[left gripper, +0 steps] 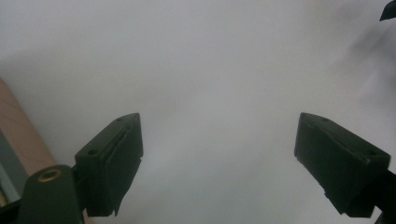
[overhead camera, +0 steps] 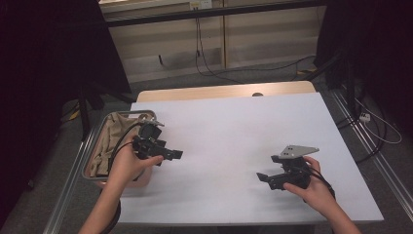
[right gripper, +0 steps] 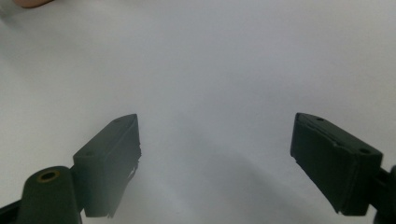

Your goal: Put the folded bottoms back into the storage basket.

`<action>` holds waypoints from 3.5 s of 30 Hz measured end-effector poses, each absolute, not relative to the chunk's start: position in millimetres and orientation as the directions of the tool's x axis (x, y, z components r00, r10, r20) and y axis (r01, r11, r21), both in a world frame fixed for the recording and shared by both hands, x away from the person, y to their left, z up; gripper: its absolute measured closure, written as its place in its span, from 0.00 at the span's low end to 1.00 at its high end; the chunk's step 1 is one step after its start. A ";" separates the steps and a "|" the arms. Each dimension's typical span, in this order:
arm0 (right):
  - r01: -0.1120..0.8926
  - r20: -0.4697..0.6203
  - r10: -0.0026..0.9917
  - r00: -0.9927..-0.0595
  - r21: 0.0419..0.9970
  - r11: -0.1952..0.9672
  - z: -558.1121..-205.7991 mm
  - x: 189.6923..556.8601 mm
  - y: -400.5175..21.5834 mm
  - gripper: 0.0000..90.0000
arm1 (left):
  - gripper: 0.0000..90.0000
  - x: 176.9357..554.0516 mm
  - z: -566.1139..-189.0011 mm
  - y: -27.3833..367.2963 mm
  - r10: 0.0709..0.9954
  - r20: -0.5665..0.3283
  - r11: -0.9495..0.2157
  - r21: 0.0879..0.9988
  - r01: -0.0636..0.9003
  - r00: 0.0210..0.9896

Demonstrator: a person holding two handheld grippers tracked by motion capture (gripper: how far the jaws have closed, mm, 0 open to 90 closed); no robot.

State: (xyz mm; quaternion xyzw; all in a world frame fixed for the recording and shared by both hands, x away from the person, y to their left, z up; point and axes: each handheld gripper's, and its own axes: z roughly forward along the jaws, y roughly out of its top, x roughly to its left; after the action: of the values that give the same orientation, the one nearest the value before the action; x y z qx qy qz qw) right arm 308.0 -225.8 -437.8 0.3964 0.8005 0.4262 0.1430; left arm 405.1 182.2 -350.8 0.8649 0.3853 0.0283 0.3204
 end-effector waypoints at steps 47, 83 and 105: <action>0.528 0.100 0.767 -0.634 0.780 0.335 -443.1 293.8 -241.5 0.17 | 0.16 365.0 -413.7 180.6 0.617 -0.246 -0.486 0.628 0.608 0.748; 0.537 0.093 0.773 -0.627 0.771 0.343 -445.4 286.5 -256.0 0.17 | 0.11 351.5 -428.9 196.6 0.572 -0.239 -0.490 0.667 0.561 0.785; 0.540 0.090 0.780 -0.620 0.770 0.340 -446.9 280.7 -265.4 0.17 | 0.09 344.7 -435.4 204.2 0.550 -0.219 -0.512 0.674 0.533 0.806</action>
State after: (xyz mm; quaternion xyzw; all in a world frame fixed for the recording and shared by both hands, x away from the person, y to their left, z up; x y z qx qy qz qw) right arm 280.7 -265.4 -446.9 0.4098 0.8049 0.4025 0.1489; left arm 344.7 204.2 -435.4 0.8695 0.3112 0.0110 0.3835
